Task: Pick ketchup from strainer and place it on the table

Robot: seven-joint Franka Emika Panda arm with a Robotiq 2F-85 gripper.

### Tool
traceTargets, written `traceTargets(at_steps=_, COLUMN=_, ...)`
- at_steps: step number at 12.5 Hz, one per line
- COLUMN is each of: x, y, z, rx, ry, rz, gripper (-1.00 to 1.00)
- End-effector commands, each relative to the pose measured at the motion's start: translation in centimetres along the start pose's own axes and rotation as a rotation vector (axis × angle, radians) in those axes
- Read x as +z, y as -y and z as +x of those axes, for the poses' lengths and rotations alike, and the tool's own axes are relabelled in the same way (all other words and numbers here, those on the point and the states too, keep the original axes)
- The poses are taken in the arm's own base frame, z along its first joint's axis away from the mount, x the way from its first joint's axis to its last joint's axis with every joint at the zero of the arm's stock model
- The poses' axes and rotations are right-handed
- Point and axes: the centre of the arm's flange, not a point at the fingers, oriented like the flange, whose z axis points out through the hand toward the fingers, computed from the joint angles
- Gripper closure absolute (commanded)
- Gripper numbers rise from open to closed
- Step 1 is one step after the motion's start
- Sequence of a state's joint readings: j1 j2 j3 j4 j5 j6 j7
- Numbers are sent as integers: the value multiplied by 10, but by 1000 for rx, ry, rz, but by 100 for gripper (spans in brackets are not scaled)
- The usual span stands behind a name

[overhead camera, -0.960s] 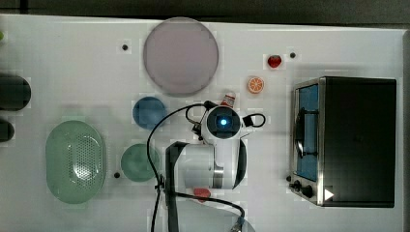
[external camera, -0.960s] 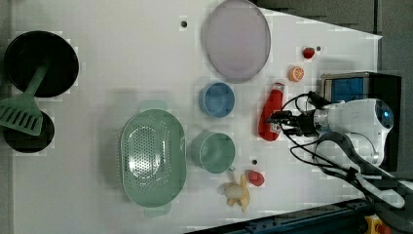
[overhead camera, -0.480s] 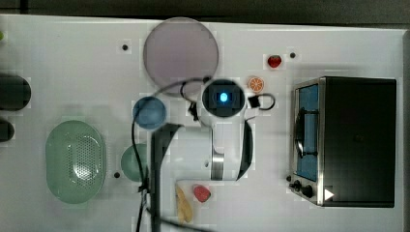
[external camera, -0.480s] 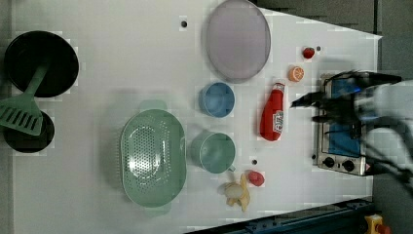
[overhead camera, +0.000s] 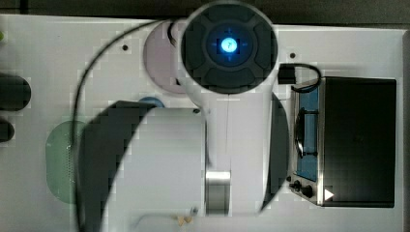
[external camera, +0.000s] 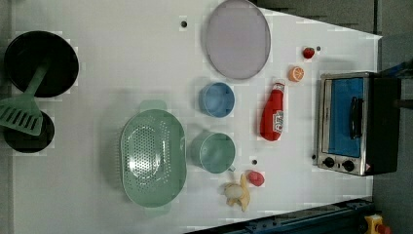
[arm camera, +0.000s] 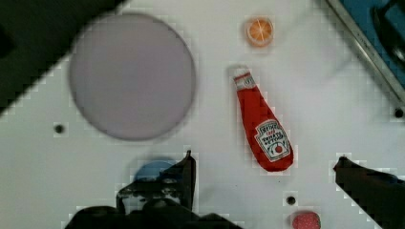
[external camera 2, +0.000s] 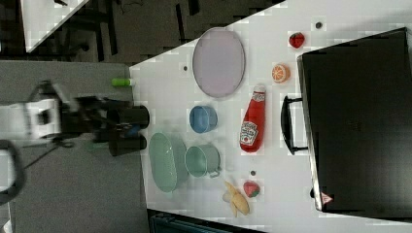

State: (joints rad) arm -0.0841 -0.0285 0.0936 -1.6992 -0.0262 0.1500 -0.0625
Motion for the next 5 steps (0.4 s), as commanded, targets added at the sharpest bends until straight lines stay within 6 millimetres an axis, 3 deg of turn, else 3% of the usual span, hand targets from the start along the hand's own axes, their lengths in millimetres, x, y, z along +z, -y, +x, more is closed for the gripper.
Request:
traceTargets(at_steps=1, x=13, y=4, z=-2, rx=82, ry=71, rz=-57, gripper=-100)
traceTargets(at_steps=5, x=18, y=4, z=-1, rx=82, ry=78, rz=-63, gripper=-100)
